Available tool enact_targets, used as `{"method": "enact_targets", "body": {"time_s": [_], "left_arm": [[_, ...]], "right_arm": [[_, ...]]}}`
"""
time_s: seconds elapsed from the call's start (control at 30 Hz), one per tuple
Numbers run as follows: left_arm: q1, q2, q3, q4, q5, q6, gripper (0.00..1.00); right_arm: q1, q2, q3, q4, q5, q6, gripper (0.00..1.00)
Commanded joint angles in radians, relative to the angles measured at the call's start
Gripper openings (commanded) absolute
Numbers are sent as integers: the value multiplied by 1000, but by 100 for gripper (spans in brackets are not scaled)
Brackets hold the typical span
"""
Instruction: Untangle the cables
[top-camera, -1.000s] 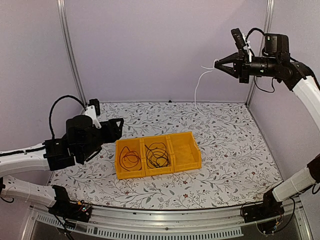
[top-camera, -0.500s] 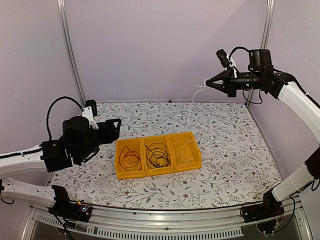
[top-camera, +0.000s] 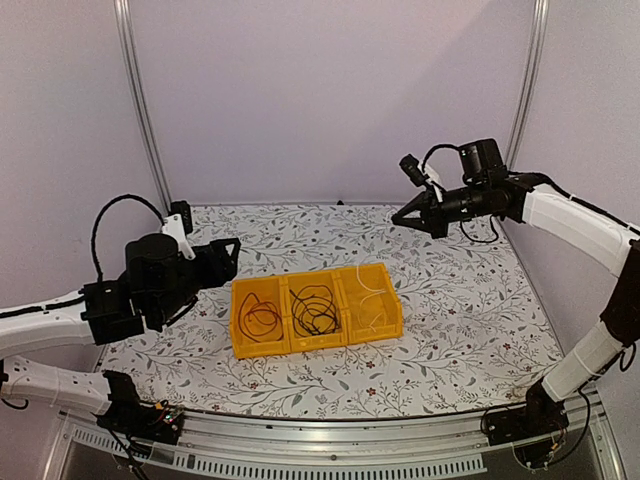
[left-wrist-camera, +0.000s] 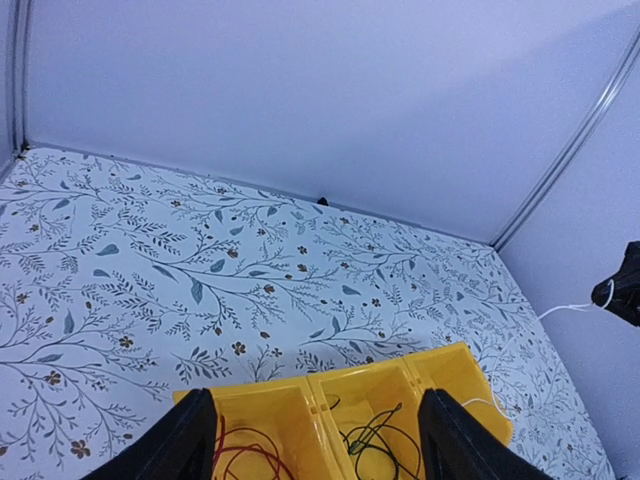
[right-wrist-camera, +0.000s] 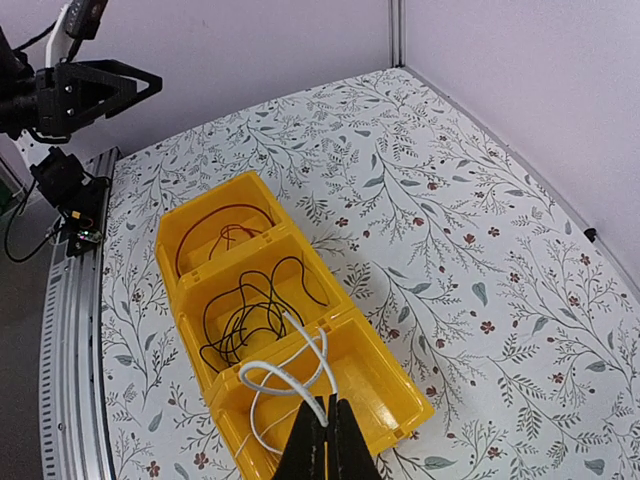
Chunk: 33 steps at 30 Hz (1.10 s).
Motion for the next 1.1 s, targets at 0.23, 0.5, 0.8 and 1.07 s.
{"method": "enact_targets", "body": {"time_s": [0.23, 0.5, 0.8, 1.07], "left_arm": [[36, -6, -26, -10, -4, 14, 71], [47, -19, -37, -10, 0, 11, 72], [54, -4, -28, -10, 17, 9, 72], [60, 0, -21, -10, 17, 17, 72]], "right_arm": [[76, 158, -46, -20, 97, -65, 0], [127, 275, -22, -72, 215, -85, 0], [190, 416, 68, -154, 328, -94, 0], [204, 406, 101, -222, 350, -103, 0]]}}
